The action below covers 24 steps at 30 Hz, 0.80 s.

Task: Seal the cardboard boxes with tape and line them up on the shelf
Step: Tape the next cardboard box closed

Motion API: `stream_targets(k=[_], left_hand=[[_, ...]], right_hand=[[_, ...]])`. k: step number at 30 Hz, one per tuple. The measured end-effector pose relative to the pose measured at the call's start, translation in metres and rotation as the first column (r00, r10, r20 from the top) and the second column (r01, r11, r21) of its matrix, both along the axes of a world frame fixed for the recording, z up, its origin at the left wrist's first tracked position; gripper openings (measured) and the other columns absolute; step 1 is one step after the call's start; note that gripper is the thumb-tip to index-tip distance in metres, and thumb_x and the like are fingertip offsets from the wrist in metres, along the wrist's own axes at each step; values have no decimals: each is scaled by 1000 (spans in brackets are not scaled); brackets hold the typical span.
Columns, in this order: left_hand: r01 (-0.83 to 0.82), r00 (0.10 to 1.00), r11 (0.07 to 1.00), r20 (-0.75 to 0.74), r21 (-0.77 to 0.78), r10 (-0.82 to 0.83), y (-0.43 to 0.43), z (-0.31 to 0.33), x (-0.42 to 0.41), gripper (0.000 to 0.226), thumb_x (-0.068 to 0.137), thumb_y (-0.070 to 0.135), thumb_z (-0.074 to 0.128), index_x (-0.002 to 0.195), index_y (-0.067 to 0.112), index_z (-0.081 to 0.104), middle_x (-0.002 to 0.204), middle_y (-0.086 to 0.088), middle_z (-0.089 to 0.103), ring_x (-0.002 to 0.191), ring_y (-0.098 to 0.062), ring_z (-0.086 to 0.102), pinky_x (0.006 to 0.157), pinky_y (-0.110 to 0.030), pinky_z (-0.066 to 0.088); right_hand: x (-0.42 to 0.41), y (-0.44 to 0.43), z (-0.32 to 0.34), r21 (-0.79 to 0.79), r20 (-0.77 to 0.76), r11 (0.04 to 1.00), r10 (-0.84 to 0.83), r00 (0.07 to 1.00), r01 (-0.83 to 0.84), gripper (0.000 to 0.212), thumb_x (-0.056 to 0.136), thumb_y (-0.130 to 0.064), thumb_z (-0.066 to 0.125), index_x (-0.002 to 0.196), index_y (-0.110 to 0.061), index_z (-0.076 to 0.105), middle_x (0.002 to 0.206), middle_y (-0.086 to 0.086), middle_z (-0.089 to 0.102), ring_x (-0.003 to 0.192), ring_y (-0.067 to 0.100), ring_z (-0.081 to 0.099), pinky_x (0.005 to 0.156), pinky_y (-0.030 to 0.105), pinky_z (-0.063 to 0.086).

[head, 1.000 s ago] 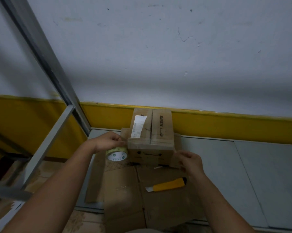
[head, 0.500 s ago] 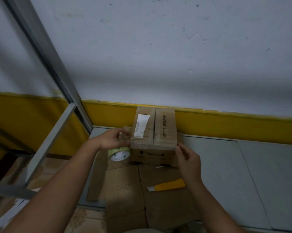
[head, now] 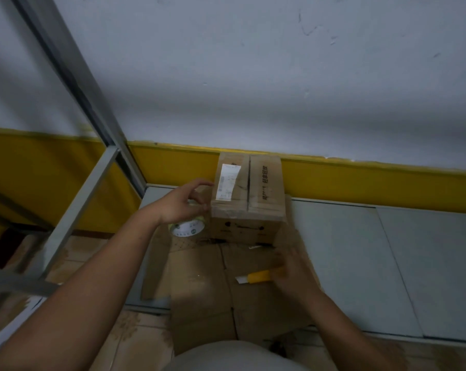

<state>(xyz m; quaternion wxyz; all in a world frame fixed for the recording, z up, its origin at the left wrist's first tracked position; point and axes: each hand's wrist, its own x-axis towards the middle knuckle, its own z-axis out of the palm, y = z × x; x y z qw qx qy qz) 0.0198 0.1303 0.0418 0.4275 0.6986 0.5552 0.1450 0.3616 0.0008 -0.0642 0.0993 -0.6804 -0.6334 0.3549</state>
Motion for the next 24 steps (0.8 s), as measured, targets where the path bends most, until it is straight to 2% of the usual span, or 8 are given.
stream_targets(k=[3,7,9,12,14,17,21,24], left_hand=[[31,998,999,-45,-24,-32,4,7,0,65,93,26,79,145,47,46,99,8,76,102,0,68,89,-26,50],[71,993,997,-94,-39,-74,9,13,-6,63,93,32,79,145,49,47,102,8,75,104,3,66,90,-29,48],[94,990,994,-97,-62,-100,12,14,-9,62,93,35,78,145,51,46,104,10,74,108,2,65,96,-32,49],[140,981,987,-125,-83,-150,14,19,-14,66,93,47,75,149,51,40,120,15,70,119,3,61,103,-36,49],[143,977,986,-145,-81,-153,15,24,-15,69,93,50,74,151,50,38,128,16,67,123,1,59,103,-38,50],[140,977,988,-152,-61,-147,14,31,-14,67,96,40,74,154,44,39,117,14,70,120,-2,59,96,-31,46],[139,977,990,-165,5,-137,11,33,-10,62,97,32,73,150,43,42,110,14,70,110,2,60,85,-23,46],[137,974,990,-185,34,-129,9,32,-10,61,98,34,72,151,40,43,112,15,68,116,-4,60,93,-32,50]], right_hand=[[-9,-6,-10,-130,203,962,262,943,-240,63,82,-38,72,142,-34,53,140,-3,46,128,22,46,107,38,40],[-13,-6,-11,-74,197,977,210,958,-199,38,89,-40,72,126,-39,63,125,-8,55,118,19,55,102,36,43],[-16,-10,-2,-30,93,982,187,978,-185,30,91,-51,68,119,-45,61,116,-14,57,109,12,58,93,31,47],[-39,-19,33,34,-182,993,115,977,-110,14,96,-51,64,108,-47,57,104,-17,61,94,1,60,80,26,51],[-63,-24,68,65,-365,997,61,929,-40,11,101,-51,57,106,-43,59,95,-11,62,88,5,62,75,27,53],[-100,-20,116,29,-551,998,-29,834,53,23,108,-43,45,100,-26,58,84,5,64,70,14,62,63,33,52],[-130,7,146,-59,-489,997,-65,870,42,32,110,-43,39,101,-19,59,74,10,71,57,22,66,55,36,54],[-139,29,157,-115,-439,993,-32,898,-20,43,111,-38,37,96,-4,59,71,11,73,59,31,69,57,36,56]])
